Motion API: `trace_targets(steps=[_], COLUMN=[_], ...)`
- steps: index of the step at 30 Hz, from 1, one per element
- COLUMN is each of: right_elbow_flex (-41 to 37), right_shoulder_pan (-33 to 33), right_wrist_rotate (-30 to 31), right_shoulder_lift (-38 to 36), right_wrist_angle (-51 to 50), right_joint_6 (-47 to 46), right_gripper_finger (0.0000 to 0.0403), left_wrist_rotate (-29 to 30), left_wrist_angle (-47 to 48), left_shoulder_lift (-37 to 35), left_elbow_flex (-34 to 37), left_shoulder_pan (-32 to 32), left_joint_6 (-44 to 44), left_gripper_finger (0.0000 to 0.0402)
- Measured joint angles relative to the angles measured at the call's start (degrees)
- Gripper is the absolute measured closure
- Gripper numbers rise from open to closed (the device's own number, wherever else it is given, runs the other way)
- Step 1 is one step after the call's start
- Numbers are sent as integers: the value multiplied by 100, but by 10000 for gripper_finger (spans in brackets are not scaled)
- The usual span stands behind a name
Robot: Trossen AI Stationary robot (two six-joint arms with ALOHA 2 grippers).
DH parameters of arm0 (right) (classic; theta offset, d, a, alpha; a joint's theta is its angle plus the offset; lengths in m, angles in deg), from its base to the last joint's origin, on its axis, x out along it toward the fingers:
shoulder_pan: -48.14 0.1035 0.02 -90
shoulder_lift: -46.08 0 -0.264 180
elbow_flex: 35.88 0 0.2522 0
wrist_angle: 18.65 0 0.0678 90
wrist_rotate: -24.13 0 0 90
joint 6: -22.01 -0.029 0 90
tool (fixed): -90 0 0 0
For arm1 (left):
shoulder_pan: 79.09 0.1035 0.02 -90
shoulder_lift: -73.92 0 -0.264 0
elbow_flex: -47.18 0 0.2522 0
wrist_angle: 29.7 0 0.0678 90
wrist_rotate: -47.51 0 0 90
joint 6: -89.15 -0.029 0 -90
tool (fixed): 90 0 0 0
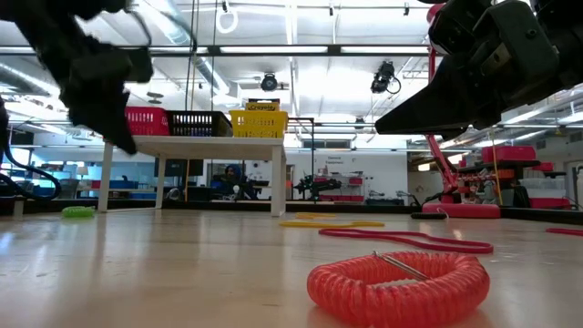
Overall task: Pick & Place Office Desk Supplies
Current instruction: Put the green spring keychain into the black bin on the shelf
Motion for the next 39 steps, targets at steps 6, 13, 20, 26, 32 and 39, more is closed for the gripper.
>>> trace_targets(steps=[6,13,20,26,32,39], right_elbow_flex=[0,0,-1,-2,-1,0], right_shoulder_pan=[-2,-2,-1,0,0,-1], right_wrist_rotate=[1,1,1,-1,-1,-1], right_shoulder_lift=[0,0,0,0,0,0], right_wrist_angle=[9,24,21,3,3,2], right_joint_6=[0,0,0,0,0,0], right_gripper_finger=[398,398,398,398,398,398], left_wrist_rotate=[-445,-417,-222,-192,-451,-1006], left_wrist_angle=[615,1057,1179,1231,1085,1145], left_shoulder_lift=[632,1690,2410,2672,2617,2563], left_elbow_flex=[5,5,3,-22,-17,-348], left_shoulder_pan=[0,11,24,187,224,8], left_joint_6=[1284,2138,2358,2155,1535,968], left_gripper_finger=[334,274,267,269,313,391])
